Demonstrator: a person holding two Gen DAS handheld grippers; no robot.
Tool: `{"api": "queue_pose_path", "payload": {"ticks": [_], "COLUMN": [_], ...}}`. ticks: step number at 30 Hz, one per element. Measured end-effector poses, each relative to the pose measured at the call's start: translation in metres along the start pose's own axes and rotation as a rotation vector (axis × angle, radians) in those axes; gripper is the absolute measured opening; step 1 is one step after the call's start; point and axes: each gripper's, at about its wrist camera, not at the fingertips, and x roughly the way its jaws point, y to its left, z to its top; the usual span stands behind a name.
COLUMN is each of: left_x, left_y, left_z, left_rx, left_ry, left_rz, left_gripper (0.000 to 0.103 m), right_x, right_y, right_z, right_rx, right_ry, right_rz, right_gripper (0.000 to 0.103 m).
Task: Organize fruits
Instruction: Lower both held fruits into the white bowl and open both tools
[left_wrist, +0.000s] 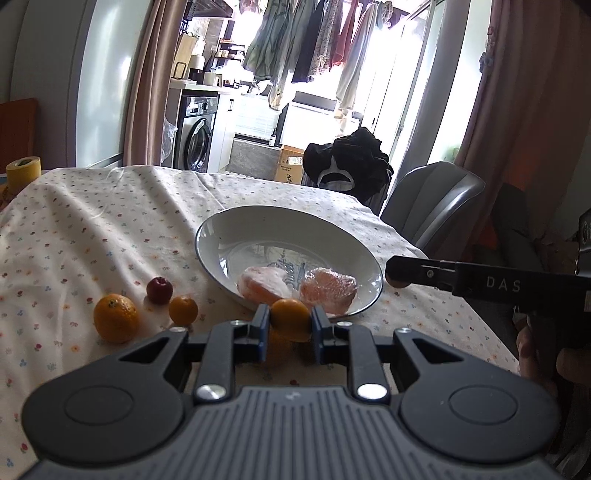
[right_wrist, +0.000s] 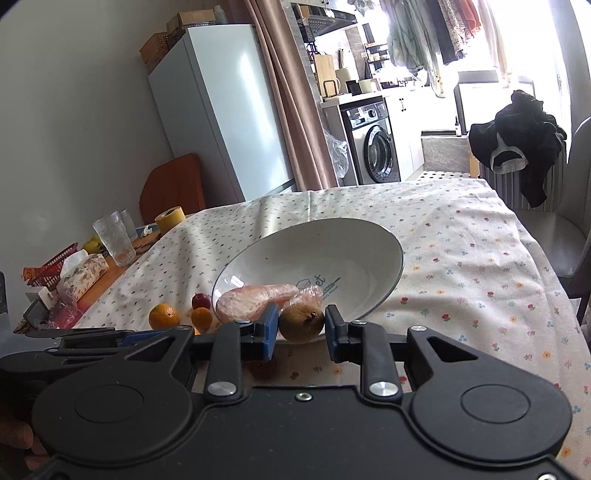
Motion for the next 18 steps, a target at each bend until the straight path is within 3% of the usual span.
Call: {"api": "queue_pose_path", "payload": {"ticks": [8,13,18], "left_x": [0.002,0.007,0.012], "left_y": [0.001,0.003,-0.001], "left_z": [0.015,0.027,0.037], "left_rx": [0.006,0.0,0.013], "left_ry": [-0.025,-0.042,-0.055], "left_rz": [0.007,0.011,0.003], "left_gripper": [0.022,0.022,0.022], "right_x": [0.007,0.008,0.0], "right_y": [0.001,0.003,-0.001], "right_z": [0.019,0.022,0.016], "right_rx": [-0.019,-0.025,-0.014], "right_ry": [-0.028,-0.037,-0.026], "right_rz": [-0.012,-0.027,-0.033], "right_gripper": [0.026,0.052,0.054]}}
